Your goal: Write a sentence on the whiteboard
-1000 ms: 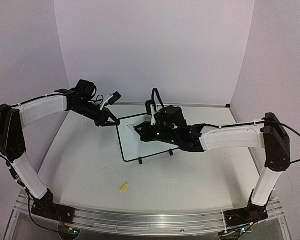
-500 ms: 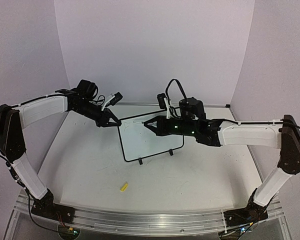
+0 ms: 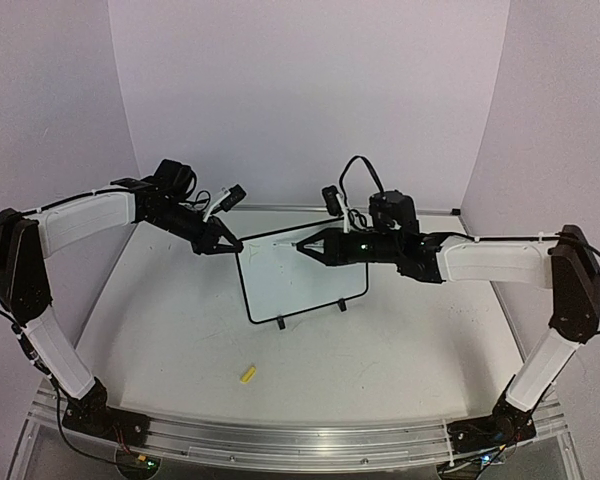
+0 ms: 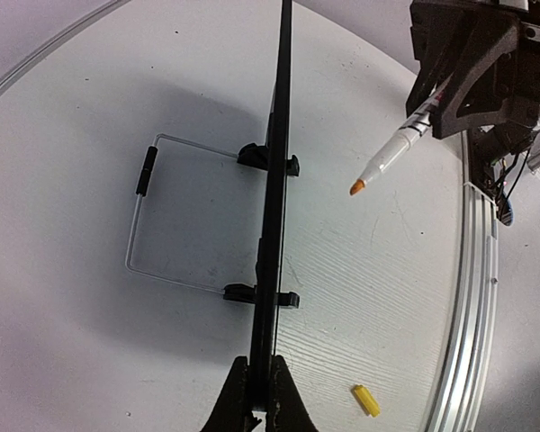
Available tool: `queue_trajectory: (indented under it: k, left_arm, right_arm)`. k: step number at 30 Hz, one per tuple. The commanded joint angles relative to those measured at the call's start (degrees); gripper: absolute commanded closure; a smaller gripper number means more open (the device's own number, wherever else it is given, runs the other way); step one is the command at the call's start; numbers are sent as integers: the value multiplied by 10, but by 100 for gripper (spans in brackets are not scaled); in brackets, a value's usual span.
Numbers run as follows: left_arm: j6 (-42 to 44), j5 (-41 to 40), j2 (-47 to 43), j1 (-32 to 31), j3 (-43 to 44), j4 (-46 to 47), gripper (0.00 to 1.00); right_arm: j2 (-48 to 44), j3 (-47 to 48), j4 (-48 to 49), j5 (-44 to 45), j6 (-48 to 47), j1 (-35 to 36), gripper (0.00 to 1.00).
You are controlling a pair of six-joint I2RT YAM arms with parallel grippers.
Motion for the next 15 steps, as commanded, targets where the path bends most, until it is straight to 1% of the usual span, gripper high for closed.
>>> queue_trajectory:
  k: [1,15]
  left_arm:
    - [10,-17,-6,-10,-9,-35,100]
    - [11,-19,2,-13,-8,-37,100]
  right_arm:
    - [23,31,24,-27,-9,2,100]
    - [61,68,-2,-1,-16,9,100]
